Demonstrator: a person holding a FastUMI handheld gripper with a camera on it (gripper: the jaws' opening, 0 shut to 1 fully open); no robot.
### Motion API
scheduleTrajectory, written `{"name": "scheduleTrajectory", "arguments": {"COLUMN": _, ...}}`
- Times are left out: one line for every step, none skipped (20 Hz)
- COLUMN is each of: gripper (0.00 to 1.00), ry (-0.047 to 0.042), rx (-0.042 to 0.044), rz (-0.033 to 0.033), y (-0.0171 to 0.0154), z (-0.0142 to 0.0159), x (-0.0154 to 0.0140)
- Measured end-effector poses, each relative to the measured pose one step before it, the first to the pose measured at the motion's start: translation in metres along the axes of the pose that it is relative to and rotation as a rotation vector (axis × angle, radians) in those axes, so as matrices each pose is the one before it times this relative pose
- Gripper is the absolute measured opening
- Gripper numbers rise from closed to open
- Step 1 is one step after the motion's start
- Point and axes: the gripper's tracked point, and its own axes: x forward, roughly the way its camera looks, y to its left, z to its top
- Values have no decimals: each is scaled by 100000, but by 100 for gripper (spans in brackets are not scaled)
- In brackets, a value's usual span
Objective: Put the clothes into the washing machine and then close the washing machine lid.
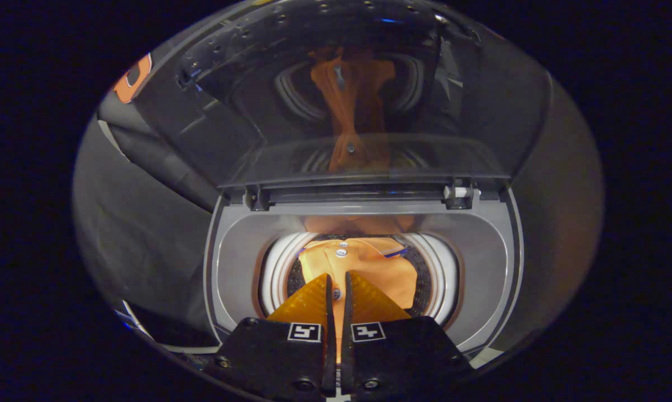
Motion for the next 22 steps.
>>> {"name": "scheduleTrajectory", "arguments": {"gripper": 6, "ry": 162, "rx": 339, "rz": -3, "y": -99, "z": -88, "x": 139}}
{"name": "scheduleTrajectory", "arguments": {"gripper": 7, "ry": -76, "rx": 75, "rz": -139, "y": -131, "z": 30, "x": 112}}
{"name": "scheduleTrajectory", "arguments": {"gripper": 7, "ry": -45, "rx": -134, "rz": -65, "y": -54, "z": -41, "x": 71}}
{"name": "scheduleTrajectory", "arguments": {"gripper": 7, "ry": -36, "rx": 170, "rz": 173, "y": -71, "z": 46, "x": 26}}
{"name": "scheduleTrajectory", "arguments": {"gripper": 7, "ry": 73, "rx": 288, "rz": 408, "y": 107, "z": -42, "x": 111}}
{"name": "scheduleTrajectory", "arguments": {"gripper": 7, "ry": 729, "rx": -10, "rz": 701, "y": 60, "z": -134, "x": 225}}
{"name": "scheduleTrajectory", "arguments": {"gripper": 7, "ry": 3098, "rx": -697, "rz": 381, "y": -115, "z": -550, "x": 304}}
{"name": "scheduleTrajectory", "arguments": {"gripper": 27, "ry": 5382, "rx": -184, "rz": -300, "y": -101, "z": -1146, "x": -55}}
{"name": "scheduleTrajectory", "arguments": {"gripper": 48, "ry": 1439, "rx": -235, "rz": 263, "y": -185, "z": -291, "x": -10}}
{"name": "scheduleTrajectory", "arguments": {"gripper": 69, "ry": -2246, "rx": 303, "rz": -573, "y": -53, "z": -44, "x": 172}}
{"name": "scheduleTrajectory", "arguments": {"gripper": 90, "ry": -2843, "rx": 305, "rz": -1301, "y": -277, "z": 409, "x": -78}}
{"name": "scheduleTrajectory", "arguments": {"gripper": 86, "ry": 589, "rx": -864, "rz": -446, "y": -252, "z": -175, "x": -351}}
{"name": "scheduleTrajectory", "arguments": {"gripper": 86, "ry": 1542, "rx": -1582, "rz": 565, "y": 79, "z": -235, "x": -415}}
{"name": "scheduleTrajectory", "arguments": {"gripper": 86, "ry": 33, "rx": -1407, "rz": 37, "y": 113, "z": 41, "x": -322}}
{"name": "scheduleTrajectory", "arguments": {"gripper": 87, "ry": -1397, "rx": -1355, "rz": -62, "y": 207, "z": 256, "x": -429}}
{"name": "scheduleTrajectory", "arguments": {"gripper": 86, "ry": -1069, "rx": -1250, "rz": 180, "y": 210, "z": 89, "x": -555}}
{"name": "scheduleTrajectory", "arguments": {"gripper": 86, "ry": -501, "rx": -1385, "rz": 430, "y": 197, "z": 123, "x": -646}}
{"name": "scheduleTrajectory", "arguments": {"gripper": 86, "ry": -50, "rx": -1282, "rz": 375, "y": 299, "z": -65, "x": -768}}
{"name": "scheduleTrajectory", "arguments": {"gripper": 86, "ry": -684, "rx": -1025, "rz": 579, "y": 342, "z": 274, "x": -915}}
{"name": "scheduleTrajectory", "arguments": {"gripper": 86, "ry": -1189, "rx": -861, "rz": 384, "y": 382, "z": 376, "x": -896}}
{"name": "scheduleTrajectory", "arguments": {"gripper": 86, "ry": -1521, "rx": -397, "rz": -92, "y": 286, "z": 524, "x": -850}}
{"name": "scheduleTrajectory", "arguments": {"gripper": 86, "ry": -1189, "rx": -27, "rz": -190, "y": 310, "z": 445, "x": -1126}}
